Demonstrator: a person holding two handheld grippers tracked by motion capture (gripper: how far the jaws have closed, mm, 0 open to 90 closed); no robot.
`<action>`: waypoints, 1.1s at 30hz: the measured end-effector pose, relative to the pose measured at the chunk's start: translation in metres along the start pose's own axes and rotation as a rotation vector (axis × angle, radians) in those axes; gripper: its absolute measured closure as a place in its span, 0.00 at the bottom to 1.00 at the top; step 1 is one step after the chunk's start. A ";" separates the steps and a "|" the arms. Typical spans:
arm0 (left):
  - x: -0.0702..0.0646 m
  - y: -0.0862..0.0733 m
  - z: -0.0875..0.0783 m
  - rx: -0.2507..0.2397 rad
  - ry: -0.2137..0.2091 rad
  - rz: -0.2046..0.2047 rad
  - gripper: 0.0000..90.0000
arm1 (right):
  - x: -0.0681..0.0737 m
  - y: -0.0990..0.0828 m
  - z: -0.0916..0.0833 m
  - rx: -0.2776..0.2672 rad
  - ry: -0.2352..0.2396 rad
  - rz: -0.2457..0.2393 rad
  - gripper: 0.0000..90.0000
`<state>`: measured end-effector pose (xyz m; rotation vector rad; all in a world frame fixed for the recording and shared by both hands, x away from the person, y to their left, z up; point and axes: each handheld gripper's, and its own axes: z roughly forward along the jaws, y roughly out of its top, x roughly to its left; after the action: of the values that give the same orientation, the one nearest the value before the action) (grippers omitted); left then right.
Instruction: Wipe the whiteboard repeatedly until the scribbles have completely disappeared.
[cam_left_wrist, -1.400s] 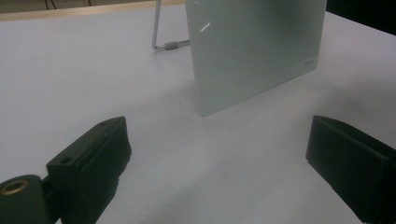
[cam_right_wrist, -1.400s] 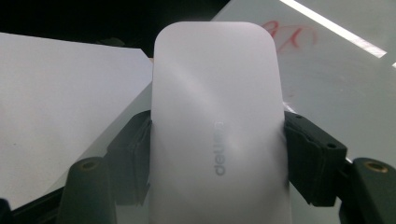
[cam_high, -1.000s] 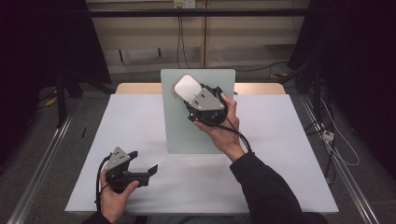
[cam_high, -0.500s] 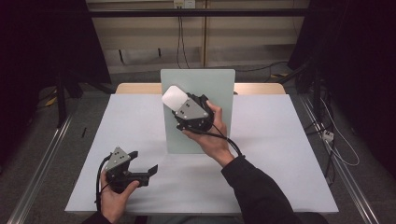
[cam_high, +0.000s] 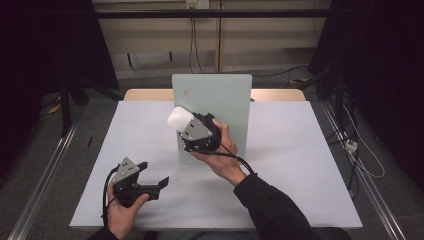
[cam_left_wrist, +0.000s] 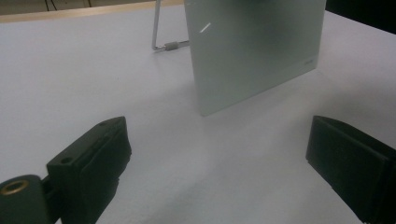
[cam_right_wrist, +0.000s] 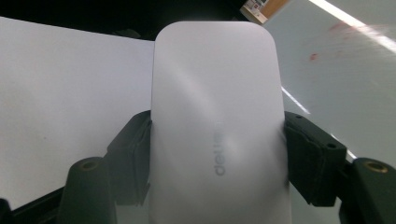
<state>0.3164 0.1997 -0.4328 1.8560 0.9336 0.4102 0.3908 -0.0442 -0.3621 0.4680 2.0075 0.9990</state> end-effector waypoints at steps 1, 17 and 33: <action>0.000 0.000 0.000 -0.004 0.000 -0.005 0.07 | -0.004 0.000 -0.002 -0.003 -0.006 0.008 0.35; -0.001 0.000 0.000 -0.002 -0.002 0.003 0.07 | -0.019 0.001 -0.011 0.004 -0.053 0.030 0.35; 0.000 0.000 0.000 0.000 -0.001 0.004 0.07 | -0.013 0.005 -0.004 -0.009 -0.030 0.032 0.35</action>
<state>0.3165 0.1993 -0.4327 1.8587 0.9294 0.4119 0.3947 -0.0514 -0.3498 0.5095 1.9736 1.0144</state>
